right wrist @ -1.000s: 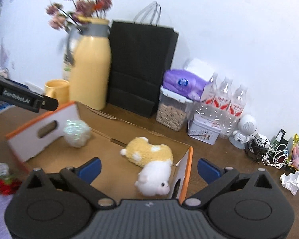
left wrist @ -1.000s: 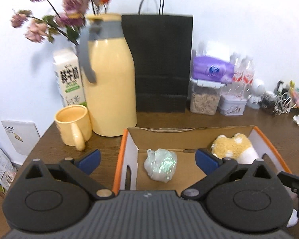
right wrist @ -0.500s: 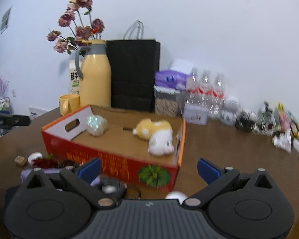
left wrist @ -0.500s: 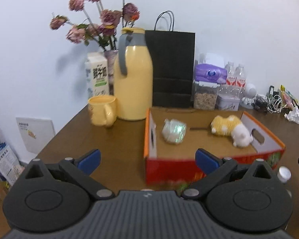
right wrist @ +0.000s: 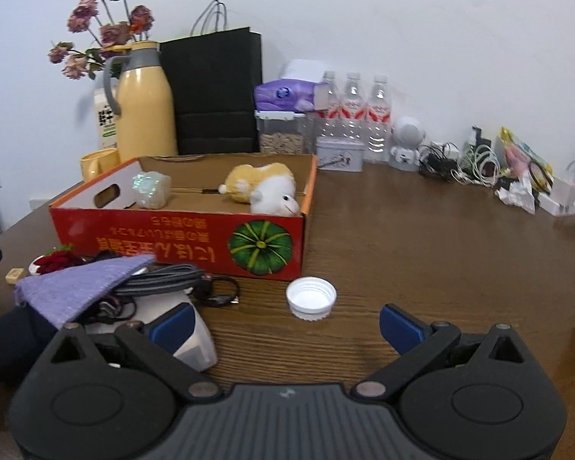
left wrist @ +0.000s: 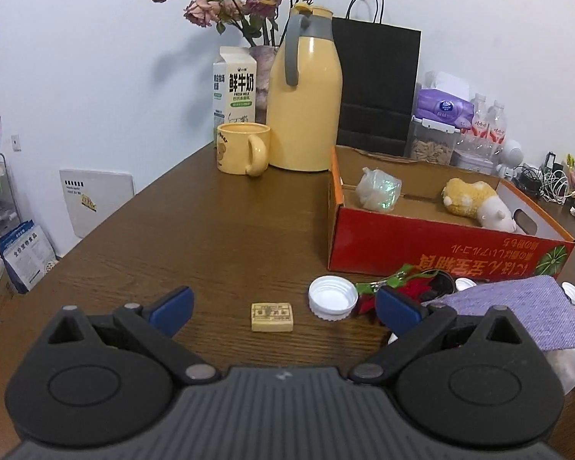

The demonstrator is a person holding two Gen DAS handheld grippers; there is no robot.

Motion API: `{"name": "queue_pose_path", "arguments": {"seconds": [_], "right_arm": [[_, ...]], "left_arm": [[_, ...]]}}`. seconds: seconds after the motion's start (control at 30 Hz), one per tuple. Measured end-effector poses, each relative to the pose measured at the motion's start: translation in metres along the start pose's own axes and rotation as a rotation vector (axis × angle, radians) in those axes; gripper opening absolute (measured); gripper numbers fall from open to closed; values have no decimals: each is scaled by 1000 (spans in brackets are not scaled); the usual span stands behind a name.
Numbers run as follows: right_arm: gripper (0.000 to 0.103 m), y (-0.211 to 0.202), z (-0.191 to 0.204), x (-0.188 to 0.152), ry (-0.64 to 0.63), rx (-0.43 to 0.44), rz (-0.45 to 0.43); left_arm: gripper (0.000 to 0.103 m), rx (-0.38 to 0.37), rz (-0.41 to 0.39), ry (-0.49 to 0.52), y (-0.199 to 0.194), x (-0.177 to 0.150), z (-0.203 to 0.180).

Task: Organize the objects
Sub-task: 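Move the left tool to the yellow block and grasp it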

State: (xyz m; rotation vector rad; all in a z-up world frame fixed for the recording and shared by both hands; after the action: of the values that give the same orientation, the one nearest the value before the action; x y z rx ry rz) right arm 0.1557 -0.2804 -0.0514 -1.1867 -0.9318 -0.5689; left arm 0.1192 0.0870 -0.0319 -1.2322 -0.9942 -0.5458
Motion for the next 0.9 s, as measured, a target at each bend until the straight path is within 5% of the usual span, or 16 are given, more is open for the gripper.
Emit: {"name": "queue_pose_path", "arguments": {"seconds": [0.5,0.7,0.9], "right_arm": [[103,27,-21,-8,33,-64,36],[101,38,-26,-8,36,-78,51],[94,51,-33,-2,40,-93,70]], "left_arm": [[102,99,137,66,46,-7,-2],[75,101,181,64,62,-7,-4],[65,85,163,51,62,-8,-5]]}}
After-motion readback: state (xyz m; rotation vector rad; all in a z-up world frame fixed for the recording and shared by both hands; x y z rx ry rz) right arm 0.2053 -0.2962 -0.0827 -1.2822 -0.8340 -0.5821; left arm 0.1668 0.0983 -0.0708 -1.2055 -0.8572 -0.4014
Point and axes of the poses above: each gripper's, at about its wrist camera, not at the fingertips, and y roughly the way its jaws point, z to its left, x to its top, the point moved 4 cm from there along y, roughly the way its jaws point, and after that the axes turned 8 degrees about x, right-handed, at the moved point
